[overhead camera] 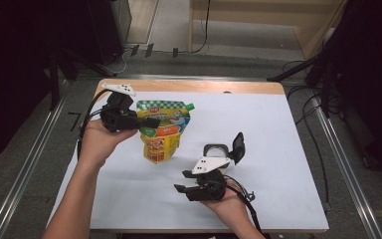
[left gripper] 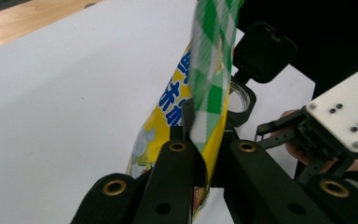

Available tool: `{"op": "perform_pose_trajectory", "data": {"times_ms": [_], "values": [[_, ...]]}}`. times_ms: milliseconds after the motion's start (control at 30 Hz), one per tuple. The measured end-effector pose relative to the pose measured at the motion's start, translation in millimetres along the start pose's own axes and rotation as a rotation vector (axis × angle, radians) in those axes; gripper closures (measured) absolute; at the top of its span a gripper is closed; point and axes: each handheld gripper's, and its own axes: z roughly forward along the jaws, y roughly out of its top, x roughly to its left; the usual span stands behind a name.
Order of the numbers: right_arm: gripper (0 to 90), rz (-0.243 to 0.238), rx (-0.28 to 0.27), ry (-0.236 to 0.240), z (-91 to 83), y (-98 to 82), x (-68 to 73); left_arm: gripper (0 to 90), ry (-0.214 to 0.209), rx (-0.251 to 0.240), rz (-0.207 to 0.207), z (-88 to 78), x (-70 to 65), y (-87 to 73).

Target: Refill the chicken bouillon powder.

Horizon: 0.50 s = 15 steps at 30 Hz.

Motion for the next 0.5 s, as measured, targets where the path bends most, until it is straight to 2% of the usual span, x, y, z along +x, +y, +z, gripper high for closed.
{"op": "perform_pose_trajectory", "data": {"times_ms": [233,333,400,500], "values": [[49.9,0.011,0.023,0.012,16.1,-1.1,-2.0,90.0,-0.027,0.007,0.001,-7.5,-12.1,-3.0],[50.2,-0.005,0.033,0.028,23.9,-1.0,-1.8,90.0,-0.029,0.017,-0.001,-9.9,-18.4,-3.8],[50.5,-0.029,0.03,0.021,29.1,-1.0,-0.8,90.0,-0.027,0.027,-0.001,-10.4,-22.9,-4.6],[51.4,-0.023,0.046,0.026,37.4,-1.6,-1.1,90.0,-0.03,0.037,-0.008,-9.5,-27.3,-5.8]]}}
